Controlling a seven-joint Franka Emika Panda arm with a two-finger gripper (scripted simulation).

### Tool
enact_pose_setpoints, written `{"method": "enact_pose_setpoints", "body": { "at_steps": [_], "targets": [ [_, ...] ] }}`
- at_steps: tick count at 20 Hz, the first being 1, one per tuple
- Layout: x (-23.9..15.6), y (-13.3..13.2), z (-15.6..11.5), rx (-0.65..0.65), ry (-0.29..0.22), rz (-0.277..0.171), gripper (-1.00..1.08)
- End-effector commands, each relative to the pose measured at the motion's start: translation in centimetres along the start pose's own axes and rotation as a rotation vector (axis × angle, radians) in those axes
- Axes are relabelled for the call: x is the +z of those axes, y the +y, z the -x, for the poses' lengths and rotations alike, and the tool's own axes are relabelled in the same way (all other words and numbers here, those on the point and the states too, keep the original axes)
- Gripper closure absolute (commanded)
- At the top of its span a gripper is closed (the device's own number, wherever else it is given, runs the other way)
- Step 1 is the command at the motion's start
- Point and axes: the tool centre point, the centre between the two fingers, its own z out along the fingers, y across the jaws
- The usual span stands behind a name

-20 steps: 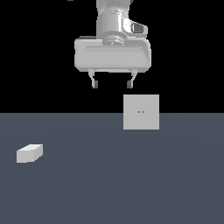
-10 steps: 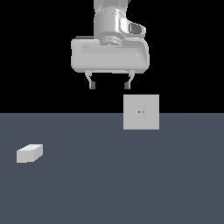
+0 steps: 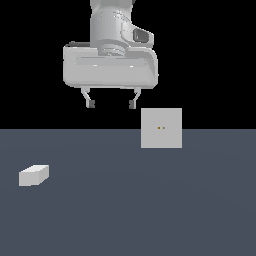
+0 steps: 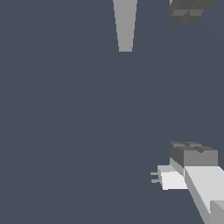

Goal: Plug the charger into the wall socket.

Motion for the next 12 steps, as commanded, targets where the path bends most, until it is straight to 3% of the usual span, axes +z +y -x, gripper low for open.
{"method": "enact_pose_setpoints", "body": {
  "at_steps": [1,12],
  "targets": [
    [0.6,-1.2,0.6,-0.011,0.025,-0.003,-0.92],
    [3.8,-6.7,3.0,-0.061,0.146,-0.017,-0.92]
  ]
}}
